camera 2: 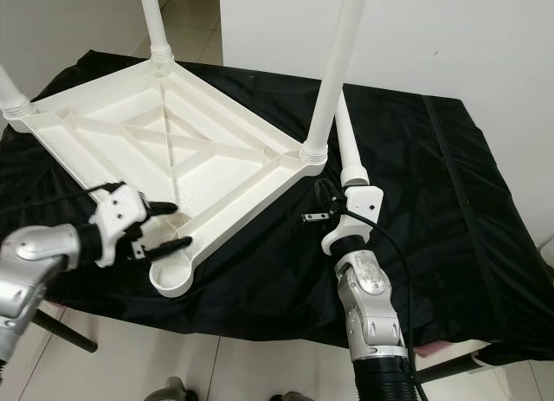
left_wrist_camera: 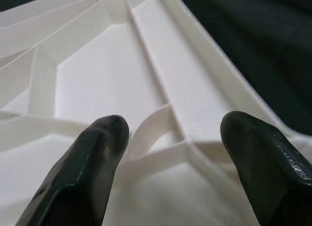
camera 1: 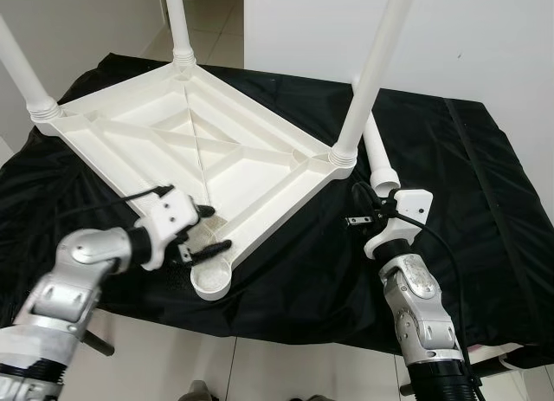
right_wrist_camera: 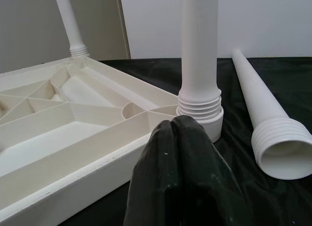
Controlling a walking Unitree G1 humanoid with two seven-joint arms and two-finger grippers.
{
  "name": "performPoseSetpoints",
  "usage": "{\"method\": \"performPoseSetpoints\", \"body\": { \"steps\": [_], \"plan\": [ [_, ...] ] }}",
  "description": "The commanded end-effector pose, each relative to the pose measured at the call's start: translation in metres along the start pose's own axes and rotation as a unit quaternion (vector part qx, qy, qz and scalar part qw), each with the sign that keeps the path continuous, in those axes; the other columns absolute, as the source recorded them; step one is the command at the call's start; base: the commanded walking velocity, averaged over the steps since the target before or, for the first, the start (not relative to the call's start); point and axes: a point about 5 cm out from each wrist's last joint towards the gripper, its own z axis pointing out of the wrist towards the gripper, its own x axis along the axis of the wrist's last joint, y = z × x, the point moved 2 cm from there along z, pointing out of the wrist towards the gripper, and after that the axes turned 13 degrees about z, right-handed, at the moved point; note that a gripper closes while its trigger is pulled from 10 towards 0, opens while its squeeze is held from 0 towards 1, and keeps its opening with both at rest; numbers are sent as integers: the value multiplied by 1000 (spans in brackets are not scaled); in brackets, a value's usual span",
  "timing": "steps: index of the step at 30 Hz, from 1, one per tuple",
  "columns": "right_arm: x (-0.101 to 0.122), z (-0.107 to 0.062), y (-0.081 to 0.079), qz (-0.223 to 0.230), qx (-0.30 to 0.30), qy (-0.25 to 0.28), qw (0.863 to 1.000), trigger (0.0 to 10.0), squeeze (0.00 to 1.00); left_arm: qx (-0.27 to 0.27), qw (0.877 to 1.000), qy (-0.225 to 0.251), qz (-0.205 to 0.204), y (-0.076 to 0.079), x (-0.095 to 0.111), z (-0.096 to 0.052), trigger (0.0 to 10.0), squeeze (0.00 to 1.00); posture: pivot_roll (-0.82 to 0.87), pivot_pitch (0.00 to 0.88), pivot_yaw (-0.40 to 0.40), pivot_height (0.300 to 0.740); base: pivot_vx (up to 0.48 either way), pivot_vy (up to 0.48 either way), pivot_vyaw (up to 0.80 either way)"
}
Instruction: Building children table
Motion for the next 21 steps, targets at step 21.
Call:
{"method": "performPoseSetpoints", "body": {
  "steps": [21],
  "plan": [
    [-4, 1, 4, -9, -33, -13, 999, 10000, 0, 85, 989, -97, 72, -30, -30, -5, 10000, 0, 113, 97, -34, 740, 0, 0, 0]
  ]
}}
